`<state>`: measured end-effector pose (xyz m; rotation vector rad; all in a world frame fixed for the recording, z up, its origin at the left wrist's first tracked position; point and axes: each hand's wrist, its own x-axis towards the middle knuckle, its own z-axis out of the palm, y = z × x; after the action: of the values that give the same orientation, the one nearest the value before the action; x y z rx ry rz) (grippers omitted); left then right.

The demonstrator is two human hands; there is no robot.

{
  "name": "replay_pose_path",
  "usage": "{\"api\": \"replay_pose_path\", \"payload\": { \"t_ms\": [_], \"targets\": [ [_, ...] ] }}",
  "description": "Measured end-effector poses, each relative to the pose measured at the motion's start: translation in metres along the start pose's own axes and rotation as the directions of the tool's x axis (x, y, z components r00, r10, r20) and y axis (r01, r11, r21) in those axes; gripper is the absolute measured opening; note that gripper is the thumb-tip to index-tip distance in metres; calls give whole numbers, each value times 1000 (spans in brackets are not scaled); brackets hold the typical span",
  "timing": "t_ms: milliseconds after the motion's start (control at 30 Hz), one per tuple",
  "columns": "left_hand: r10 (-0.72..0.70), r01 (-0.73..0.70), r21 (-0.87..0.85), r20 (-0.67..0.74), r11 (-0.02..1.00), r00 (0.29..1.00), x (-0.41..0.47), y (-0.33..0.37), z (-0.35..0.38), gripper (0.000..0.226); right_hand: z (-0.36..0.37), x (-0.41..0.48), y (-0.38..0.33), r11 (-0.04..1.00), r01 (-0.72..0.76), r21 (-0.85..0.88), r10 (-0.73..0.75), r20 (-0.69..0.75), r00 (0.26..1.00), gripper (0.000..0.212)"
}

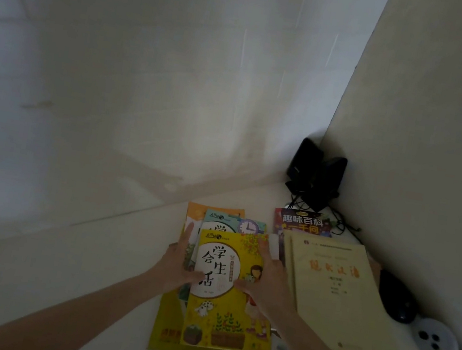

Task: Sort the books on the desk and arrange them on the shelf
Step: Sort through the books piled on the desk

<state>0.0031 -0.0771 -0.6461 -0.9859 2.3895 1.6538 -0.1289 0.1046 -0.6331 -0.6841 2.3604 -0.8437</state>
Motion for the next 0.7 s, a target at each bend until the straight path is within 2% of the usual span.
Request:
{"api": "replay_pose_path", "payload": {
  "t_ms": [33,100,167,300,433,633,700],
  "targets": [
    [-11,12,85,-14,996,1000,-1,2,0,133,-2,-1,0,997,2,-72,-4,-21,1000,107],
    [-46,55,240,-41,969,998,-11,14,1,133,-6,-1,1,997,-18,-82,14,-43,999,105],
    [-43,61,281,-68,958,997,-15,20,1,131,-11,1,0,998,-30,-62,27,-53,998,105],
    [-11,34,233,-101,972,995,-23,23,-15,125,-21,-1,-16,1000,14,13,-13,-50,999,105],
    [91,-66,200,-121,978,988,-43,43,-41,129,-36,-11,-52,991,104,85,-100,-52,994,103],
    [196,-170,137,-212,976,957,-94,86,-98,103,-52,-26,-131,939,236,249,-229,-55,972,104],
    [223,-189,154,-243,970,944,-116,103,-121,101,-59,-34,-167,922,284,263,-283,-41,958,105]
  ]
}}
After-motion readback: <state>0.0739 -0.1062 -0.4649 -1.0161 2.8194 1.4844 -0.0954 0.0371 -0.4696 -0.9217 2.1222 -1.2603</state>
